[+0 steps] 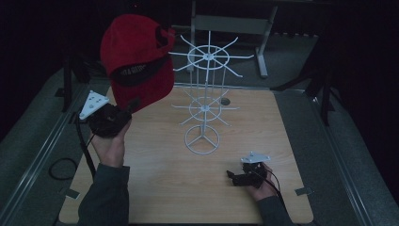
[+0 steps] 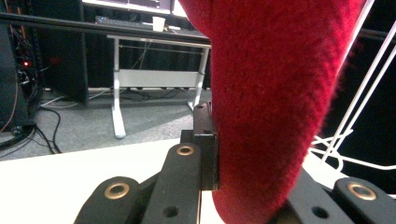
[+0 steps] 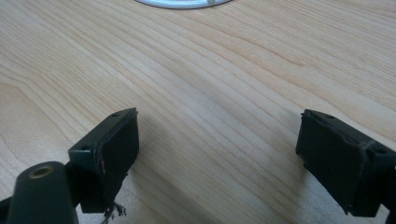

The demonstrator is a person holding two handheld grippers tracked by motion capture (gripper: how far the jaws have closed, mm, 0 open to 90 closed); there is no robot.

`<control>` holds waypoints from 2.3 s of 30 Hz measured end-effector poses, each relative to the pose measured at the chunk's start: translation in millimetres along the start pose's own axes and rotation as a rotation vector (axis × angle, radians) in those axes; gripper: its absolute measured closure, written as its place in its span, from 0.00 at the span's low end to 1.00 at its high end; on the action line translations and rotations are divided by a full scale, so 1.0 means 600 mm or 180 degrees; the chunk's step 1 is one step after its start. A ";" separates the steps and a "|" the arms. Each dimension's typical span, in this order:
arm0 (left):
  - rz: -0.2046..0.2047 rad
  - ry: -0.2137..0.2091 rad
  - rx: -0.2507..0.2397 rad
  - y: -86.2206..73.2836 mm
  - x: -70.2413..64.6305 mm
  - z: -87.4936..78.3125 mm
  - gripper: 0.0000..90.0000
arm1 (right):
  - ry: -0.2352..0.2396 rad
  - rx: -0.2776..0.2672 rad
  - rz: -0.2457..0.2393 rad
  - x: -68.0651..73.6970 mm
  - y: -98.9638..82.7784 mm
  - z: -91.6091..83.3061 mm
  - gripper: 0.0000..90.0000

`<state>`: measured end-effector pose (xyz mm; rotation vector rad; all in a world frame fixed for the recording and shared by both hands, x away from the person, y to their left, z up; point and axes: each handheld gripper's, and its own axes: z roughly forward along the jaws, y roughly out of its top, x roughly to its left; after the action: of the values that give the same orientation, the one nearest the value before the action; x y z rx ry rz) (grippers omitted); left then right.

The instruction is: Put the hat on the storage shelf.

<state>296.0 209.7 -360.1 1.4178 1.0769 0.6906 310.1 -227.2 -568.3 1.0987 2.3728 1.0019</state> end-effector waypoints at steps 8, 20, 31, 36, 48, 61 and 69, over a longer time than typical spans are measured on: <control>0.0022 -0.0014 0.0043 -0.014 -0.006 0.004 0.95 | 0.0000 0.0000 -0.0002 0.000 0.000 0.000 0.15; -0.0007 -0.0054 0.0152 -0.040 -0.010 0.011 0.95 | 0.0001 0.0001 0.0002 0.000 0.000 0.000 0.15; -0.0038 -0.0083 0.0214 -0.060 -0.014 0.019 0.95 | 0.0000 0.0001 0.0000 0.000 0.000 0.000 0.15; -0.0076 -0.0118 0.0279 -0.073 -0.013 0.023 0.95 | 0.0000 0.0001 0.0000 0.000 0.000 0.000 0.15; -0.0109 -0.0129 0.0419 -0.097 -0.012 0.034 0.95 | 0.0000 -0.0001 -0.0003 0.000 0.000 0.000 0.15; -0.0114 -0.0136 0.0506 -0.111 -0.011 0.037 0.95 | 0.0004 0.0000 0.0000 0.000 0.000 0.000 0.15; -0.0117 -0.0117 0.0568 -0.122 -0.007 0.039 0.95 | 0.0002 0.0003 0.0004 0.000 0.000 0.000 0.15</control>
<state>299.0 189.0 -434.3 1.5527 1.1555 0.5505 310.0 -227.2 -568.3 1.1006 2.3735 1.0017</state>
